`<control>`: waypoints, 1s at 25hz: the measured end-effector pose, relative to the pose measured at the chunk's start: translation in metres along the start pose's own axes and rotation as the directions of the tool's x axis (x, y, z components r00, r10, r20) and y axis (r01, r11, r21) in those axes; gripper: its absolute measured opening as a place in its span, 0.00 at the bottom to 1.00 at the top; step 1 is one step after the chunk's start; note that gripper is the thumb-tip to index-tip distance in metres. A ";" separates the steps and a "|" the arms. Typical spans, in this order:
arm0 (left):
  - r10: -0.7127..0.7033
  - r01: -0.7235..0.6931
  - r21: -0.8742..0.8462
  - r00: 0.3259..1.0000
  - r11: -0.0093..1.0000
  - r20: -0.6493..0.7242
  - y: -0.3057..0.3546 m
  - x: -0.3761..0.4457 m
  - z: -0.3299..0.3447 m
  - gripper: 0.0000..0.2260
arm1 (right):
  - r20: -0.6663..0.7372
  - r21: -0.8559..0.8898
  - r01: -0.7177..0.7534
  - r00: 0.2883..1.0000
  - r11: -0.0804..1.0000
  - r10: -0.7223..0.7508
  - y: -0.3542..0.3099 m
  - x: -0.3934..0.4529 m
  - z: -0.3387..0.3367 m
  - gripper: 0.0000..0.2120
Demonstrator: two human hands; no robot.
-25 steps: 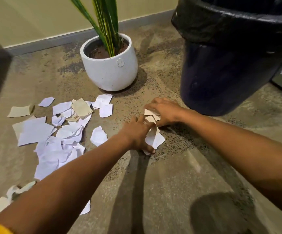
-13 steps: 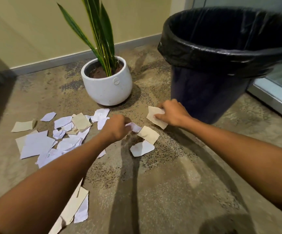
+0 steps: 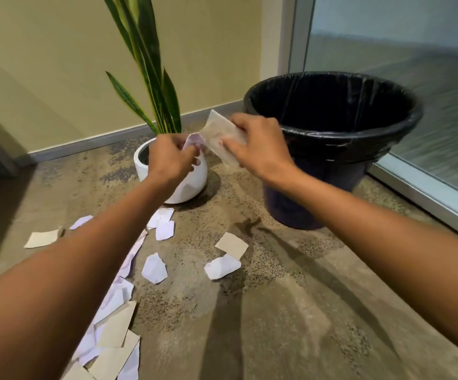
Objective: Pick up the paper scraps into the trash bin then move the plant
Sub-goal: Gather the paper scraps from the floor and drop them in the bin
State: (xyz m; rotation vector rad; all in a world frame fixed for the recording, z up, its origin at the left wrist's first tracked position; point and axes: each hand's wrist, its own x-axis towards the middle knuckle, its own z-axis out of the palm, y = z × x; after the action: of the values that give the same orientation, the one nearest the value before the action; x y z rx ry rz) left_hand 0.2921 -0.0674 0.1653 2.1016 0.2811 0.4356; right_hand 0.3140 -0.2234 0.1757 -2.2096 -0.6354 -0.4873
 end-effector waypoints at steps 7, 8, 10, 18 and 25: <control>0.100 -0.101 0.017 0.995 0.995 0.011 0.079 0.007 0.040 0.11 | -0.325 -0.183 -0.176 0.940 0.967 0.109 0.028 0.029 -0.065 0.11; 0.095 -0.095 0.009 0.995 0.995 0.043 0.085 0.006 0.046 0.10 | -0.313 -0.200 -0.217 0.938 0.955 0.148 0.034 0.029 -0.068 0.12; 0.080 -0.081 0.005 0.994 0.997 0.077 0.092 0.006 0.057 0.10 | -0.273 -0.219 -0.272 0.939 0.937 0.209 0.044 0.026 -0.072 0.14; 0.039 -0.012 -0.194 0.990 0.981 0.134 0.094 0.005 0.068 0.24 | -0.204 -0.139 -0.249 0.954 0.958 0.219 0.049 0.024 -0.072 0.11; 0.011 0.003 -0.115 0.993 0.993 0.121 0.055 -0.004 0.044 0.13 | -0.178 -0.011 0.086 0.980 0.996 -0.086 0.010 0.008 -0.044 0.05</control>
State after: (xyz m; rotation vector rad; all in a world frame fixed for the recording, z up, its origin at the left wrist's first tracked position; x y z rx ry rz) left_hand 0.3083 -0.1313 0.1895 2.0071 0.1767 0.3170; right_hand 0.3203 -0.2604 0.2023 -2.1184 -0.6358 -0.7231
